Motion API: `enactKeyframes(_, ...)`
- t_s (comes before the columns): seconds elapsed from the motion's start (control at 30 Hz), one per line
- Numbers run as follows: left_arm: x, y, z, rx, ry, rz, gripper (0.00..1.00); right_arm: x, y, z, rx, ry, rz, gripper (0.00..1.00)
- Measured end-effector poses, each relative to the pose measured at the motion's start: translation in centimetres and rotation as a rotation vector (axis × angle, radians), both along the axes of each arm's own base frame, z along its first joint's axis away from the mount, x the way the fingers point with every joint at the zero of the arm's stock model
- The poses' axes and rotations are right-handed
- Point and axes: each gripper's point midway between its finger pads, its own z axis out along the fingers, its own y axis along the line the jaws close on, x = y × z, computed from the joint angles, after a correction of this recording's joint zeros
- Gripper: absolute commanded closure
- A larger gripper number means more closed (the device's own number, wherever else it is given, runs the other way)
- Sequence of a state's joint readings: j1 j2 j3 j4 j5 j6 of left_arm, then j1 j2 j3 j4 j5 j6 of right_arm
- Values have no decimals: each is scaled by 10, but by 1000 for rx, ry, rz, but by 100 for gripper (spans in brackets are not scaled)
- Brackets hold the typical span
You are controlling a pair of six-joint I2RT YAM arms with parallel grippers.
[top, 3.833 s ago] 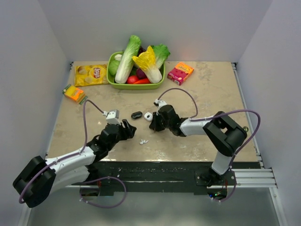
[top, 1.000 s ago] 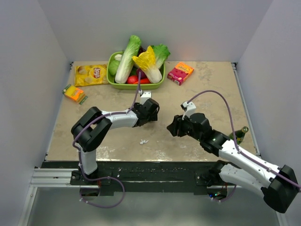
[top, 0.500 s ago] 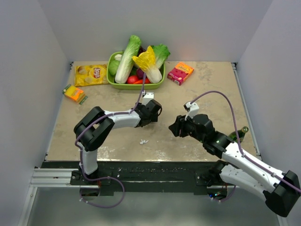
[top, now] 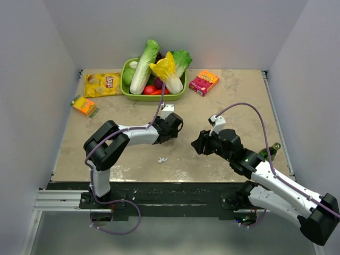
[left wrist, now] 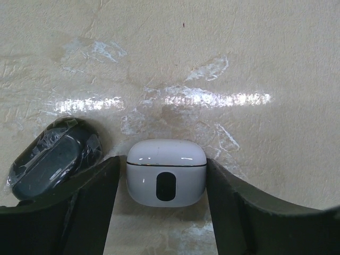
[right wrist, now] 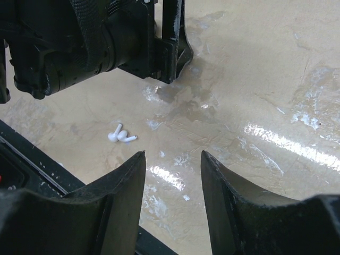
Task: Insert the wireless bluetooth earbuds into the charging case
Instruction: Pick up the charging case at the center of the board.
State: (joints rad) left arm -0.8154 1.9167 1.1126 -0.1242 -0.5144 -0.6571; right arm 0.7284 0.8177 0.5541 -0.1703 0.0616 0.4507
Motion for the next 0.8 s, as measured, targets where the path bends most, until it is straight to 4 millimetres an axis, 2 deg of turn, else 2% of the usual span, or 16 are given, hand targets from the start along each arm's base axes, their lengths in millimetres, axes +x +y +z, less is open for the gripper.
enactKeyframes(0.27,-2,-1,-1,3,-7,-2,26,0,0,0,-1,1,0,50)
enactKeyframes(0.43,-2,-2,-1,4,-11,-2,30,0,0,0,-1,1,-1,50)
enactKeyframes(0.53,-3,-2,-2,4,-11,-2,41,0,0,0,0,1,0,50)
enactKeyframes(0.57,-3,-2,-2,3,-12,-2,51,0,0,0,-1,1,-1,50)
enactKeyframes(0.63,-4,-3,-2,2,-13,-6,63,0,0,0,0,1,0,50)
enactKeyframes(0.67,-4,-3,-2,0,-15,-7,80,0,0,0,0,1,0,50)
enactKeyframes(0.73,-5,-3,-1,-5,-18,-9,98,0,0,0,0,1,0,50)
enactKeyframes(0.8,-5,-3,-1,-7,-22,-11,100,0,0,0,-1,1,0,50)
